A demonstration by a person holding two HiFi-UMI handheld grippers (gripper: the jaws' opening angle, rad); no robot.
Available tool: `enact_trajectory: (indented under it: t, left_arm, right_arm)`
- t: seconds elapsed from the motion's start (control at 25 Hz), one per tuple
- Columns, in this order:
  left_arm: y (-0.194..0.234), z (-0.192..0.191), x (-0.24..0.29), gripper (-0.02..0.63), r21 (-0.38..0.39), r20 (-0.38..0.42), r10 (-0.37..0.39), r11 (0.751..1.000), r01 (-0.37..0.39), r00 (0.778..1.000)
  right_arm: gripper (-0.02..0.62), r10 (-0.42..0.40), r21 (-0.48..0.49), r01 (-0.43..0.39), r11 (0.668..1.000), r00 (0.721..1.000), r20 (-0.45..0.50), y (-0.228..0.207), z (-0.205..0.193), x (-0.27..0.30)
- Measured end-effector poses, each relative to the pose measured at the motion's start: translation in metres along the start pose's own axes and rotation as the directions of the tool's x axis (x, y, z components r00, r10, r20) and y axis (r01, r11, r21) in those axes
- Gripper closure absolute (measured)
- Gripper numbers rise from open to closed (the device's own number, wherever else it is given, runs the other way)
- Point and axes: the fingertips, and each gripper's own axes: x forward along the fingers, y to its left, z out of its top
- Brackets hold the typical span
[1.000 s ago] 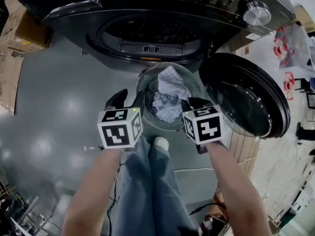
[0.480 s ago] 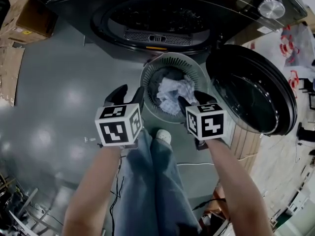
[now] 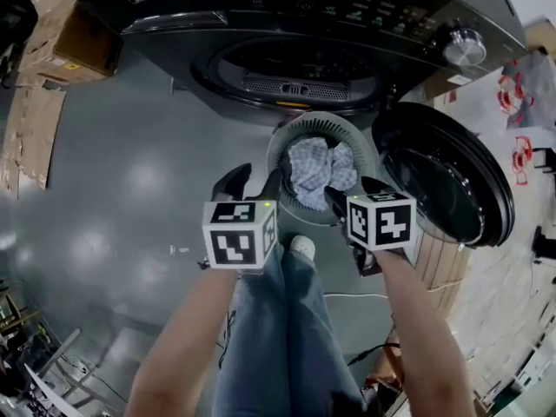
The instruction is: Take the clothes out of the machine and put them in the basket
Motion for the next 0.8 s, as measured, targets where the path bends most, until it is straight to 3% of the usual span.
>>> enact_trajectory:
  t: [0.2,0.48,0.64,0.8]
  left_arm:
    - [-0.010,0.027,-0.025,0.405,0.025,0.015,0.000,1.000,0.000,1.000]
    - [-0.025,0.058,-0.075,0.405,-0.017,0.041,0.014,1.000,-0.013,0.999]
    - [-0.029,0.074,-0.098,0.405,0.005,0.047,0.027,1.000,-0.027,0.999]
    - [-0.033,0.092,-0.118,0.405,0.021,0.056,0.043,0.999,-0.045,0.997]
  right_arm:
    - [0.253,0.007,0.021,-0.008,1.000,1.000,0.029,0.010,0.018,-0.037]
    - [0.255,0.036,0.048,-0.038,0.998,0.999,0.032,0.036,0.027,-0.091]
    - [0.324,0.000,0.010,0.000,1.000,1.000,0.025,0.038,0.036,-0.121]
    - [0.324,-0.016,-0.005,0.016,1.000,0.999,0.030,0.040,0.048,-0.147]
